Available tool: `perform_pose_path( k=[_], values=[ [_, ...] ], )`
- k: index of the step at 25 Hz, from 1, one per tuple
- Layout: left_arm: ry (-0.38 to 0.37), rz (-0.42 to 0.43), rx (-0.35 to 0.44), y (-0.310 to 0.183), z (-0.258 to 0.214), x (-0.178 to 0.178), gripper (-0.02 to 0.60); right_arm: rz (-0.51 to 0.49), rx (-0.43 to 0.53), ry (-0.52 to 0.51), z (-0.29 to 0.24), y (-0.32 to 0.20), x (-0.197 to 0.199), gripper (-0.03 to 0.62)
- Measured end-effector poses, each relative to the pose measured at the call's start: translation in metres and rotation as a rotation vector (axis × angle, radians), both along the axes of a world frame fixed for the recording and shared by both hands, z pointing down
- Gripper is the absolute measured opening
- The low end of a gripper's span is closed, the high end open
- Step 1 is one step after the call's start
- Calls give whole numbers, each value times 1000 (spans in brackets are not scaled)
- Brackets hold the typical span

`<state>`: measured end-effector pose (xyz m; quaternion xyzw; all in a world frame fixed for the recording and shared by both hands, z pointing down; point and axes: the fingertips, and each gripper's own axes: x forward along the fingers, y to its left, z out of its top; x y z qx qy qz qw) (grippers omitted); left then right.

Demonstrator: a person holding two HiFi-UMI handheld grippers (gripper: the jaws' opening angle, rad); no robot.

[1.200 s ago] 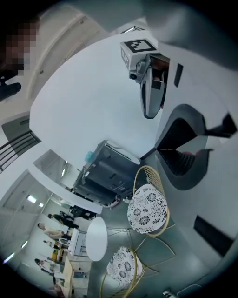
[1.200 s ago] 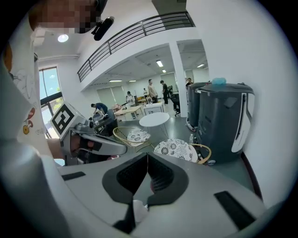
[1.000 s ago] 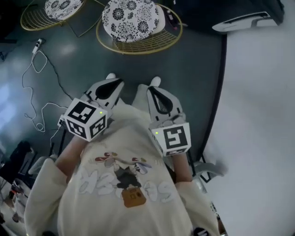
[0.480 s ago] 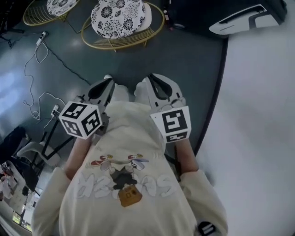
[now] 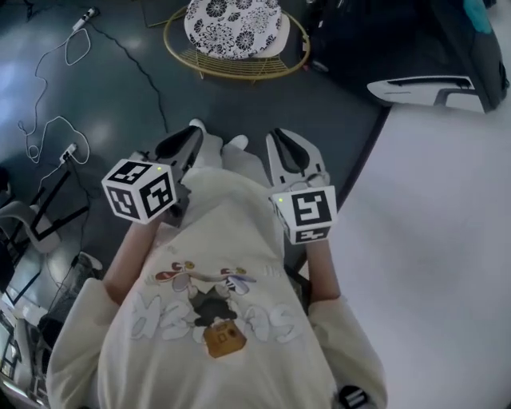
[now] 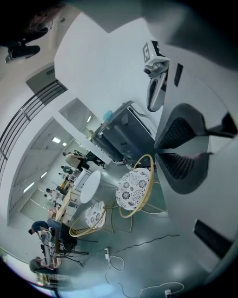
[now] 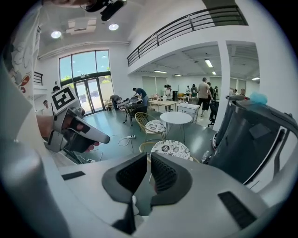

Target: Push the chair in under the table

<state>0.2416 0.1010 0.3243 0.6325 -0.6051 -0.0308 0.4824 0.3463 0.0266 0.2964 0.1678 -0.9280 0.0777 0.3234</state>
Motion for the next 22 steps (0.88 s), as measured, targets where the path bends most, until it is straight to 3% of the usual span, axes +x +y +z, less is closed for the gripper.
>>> perform_pose_path(
  k=[4, 10, 14, 19, 22],
  values=[
    [67, -73, 35, 7, -5, -25, 19, -45, 50, 53, -1, 3, -22, 12],
    [161, -93, 53, -1, 6, -51, 83, -74, 78, 116, 13, 11, -45, 12],
    [303, -113, 54, -4, 20, -51, 138, -128, 65, 166, 24, 19, -55, 42],
    [371, -187, 15, -20, 42, -57, 156, -213, 65, 210, 45, 5, -68, 74],
    [390, -241, -30, -41, 65, -61, 156, -248, 17, 200, 60, -12, -81, 78]
  ],
)
